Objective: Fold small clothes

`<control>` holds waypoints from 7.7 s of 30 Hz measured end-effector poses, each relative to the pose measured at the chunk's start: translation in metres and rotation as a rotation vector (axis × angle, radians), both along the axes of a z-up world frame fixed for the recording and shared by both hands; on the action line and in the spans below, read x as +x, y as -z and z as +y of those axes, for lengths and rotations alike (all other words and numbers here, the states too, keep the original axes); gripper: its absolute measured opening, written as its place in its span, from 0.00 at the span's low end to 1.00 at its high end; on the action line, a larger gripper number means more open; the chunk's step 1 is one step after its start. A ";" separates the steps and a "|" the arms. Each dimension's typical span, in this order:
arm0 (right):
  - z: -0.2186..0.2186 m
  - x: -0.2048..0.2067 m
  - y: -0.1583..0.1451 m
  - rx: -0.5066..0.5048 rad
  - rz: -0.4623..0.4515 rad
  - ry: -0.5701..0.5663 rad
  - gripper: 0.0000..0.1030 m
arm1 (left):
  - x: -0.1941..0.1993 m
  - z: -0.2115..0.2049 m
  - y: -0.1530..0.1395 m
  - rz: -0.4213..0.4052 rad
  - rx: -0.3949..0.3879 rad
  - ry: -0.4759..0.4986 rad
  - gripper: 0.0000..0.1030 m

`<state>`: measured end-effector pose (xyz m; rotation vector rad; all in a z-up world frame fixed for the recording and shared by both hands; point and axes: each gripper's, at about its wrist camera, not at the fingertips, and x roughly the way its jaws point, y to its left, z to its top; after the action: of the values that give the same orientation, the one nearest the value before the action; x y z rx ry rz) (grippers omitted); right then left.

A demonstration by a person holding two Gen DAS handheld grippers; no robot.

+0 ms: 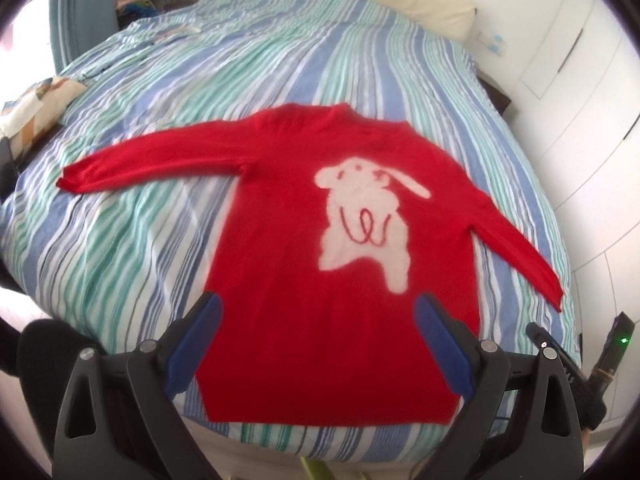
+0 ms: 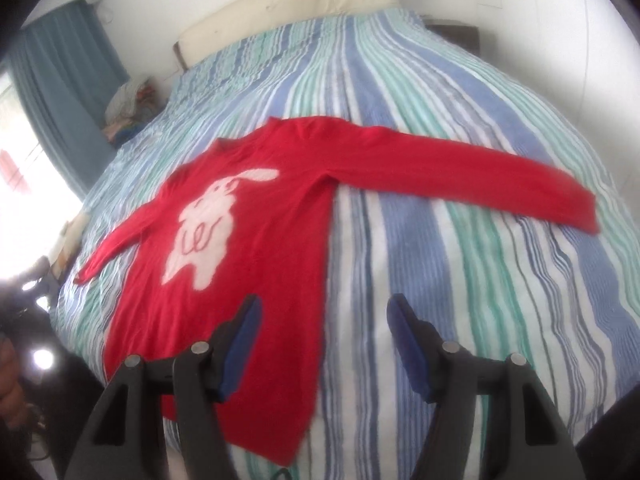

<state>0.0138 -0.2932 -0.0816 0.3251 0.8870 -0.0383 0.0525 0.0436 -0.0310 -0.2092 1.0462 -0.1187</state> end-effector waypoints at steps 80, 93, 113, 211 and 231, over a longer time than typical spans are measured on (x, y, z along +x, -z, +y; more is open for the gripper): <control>0.029 0.146 0.046 -0.120 0.216 -0.391 0.28 | 0.047 0.063 0.108 -0.081 0.207 -0.073 0.94; 0.094 -0.027 0.094 -0.117 0.343 -0.591 0.35 | 0.026 0.001 0.144 -0.008 0.340 0.127 0.98; 0.078 -0.050 0.030 -0.113 -0.062 -0.340 0.43 | 0.015 0.015 0.091 0.003 0.222 0.028 0.99; 0.052 -0.048 0.034 0.024 -0.091 -0.258 0.48 | 0.221 0.015 0.027 -0.032 0.197 0.170 0.74; 0.028 0.056 0.008 0.119 0.075 -0.289 0.48 | 0.192 0.054 0.145 -0.043 0.140 0.050 0.88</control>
<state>0.0693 -0.2649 -0.0898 0.3053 1.0058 0.2718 0.2446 0.0975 -0.1763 -0.0530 1.0133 -0.0941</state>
